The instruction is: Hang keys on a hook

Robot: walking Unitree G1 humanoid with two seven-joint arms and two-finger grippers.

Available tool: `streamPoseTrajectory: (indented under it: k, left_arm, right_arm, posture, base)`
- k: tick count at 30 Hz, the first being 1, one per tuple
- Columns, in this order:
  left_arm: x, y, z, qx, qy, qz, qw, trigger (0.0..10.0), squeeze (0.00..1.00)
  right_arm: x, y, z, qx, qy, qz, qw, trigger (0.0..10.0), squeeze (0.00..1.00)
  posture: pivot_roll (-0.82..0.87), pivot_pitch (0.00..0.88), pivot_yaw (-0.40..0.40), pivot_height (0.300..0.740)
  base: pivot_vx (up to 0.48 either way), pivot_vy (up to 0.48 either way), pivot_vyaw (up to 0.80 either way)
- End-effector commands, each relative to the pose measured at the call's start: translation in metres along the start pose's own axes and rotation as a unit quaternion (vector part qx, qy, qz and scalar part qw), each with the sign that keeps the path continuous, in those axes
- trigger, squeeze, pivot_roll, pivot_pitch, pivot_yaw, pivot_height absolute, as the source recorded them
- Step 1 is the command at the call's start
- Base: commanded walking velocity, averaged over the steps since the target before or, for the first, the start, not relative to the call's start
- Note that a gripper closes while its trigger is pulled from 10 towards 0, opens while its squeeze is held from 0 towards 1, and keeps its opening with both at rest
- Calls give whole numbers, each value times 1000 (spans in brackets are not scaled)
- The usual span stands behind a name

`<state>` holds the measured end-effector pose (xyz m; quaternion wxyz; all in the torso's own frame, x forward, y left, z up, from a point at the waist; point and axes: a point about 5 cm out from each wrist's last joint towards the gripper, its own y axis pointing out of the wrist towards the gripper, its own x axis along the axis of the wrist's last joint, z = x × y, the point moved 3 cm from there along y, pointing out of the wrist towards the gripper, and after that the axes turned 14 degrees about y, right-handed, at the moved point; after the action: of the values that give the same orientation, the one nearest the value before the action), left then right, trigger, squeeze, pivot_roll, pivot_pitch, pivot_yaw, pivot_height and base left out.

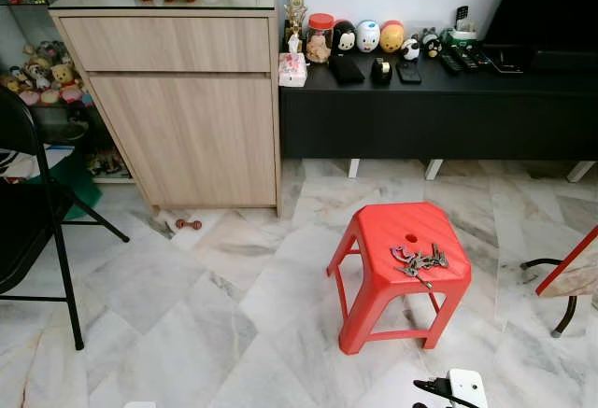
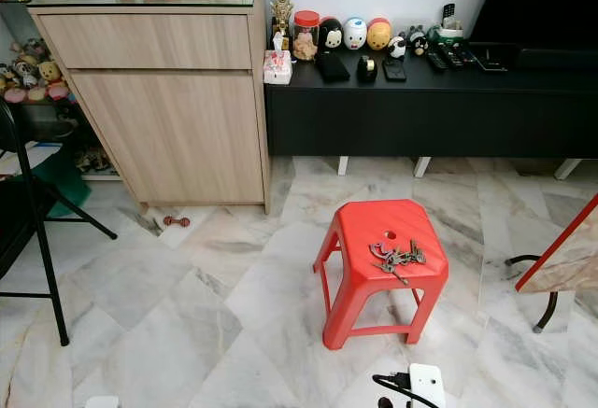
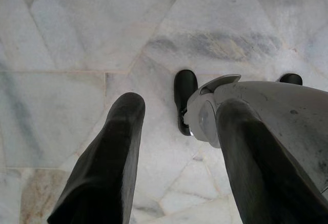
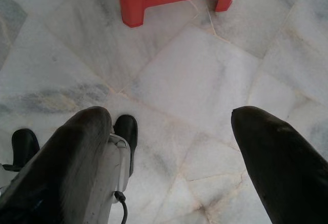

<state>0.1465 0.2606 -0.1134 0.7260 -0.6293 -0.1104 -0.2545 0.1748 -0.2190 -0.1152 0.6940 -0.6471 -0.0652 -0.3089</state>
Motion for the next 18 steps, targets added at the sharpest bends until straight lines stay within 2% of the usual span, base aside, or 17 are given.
streamPoseTrajectory:
  k: [1,4,9,12,18]
  left_arm:
    - [-2,-1,2,7,-14,2,1000,10000,0]
    - [0,-1,4,19,-41,-15,999,10000,0]
    - [1,-1,5,24,-43,-22,999,10000,0]
    - [2,-1,5,26,-47,-26,998,10000,0]
    - [2,-1,4,23,-46,-25,998,10000,0]
  right_arm:
    - [5,0,2,3,37,-25,999,10000,0]
    - [4,0,1,1,36,-21,999,10000,0]
    - [4,0,1,1,35,-23,999,10000,0]
    - [7,0,2,5,51,-40,998,10000,0]
    - [8,0,1,4,42,-42,998,10000,0]
  posture:
    - [104,50,-53,740]
    - [104,51,-53,740]
    - [109,52,-54,740]
    - [105,54,-52,740]
    - [111,53,-58,740]
  base:
    - [0,0,0]
    - [0,0,0]
    - [161,0,0]
    - [0,0,0]
    - [0,0,0]
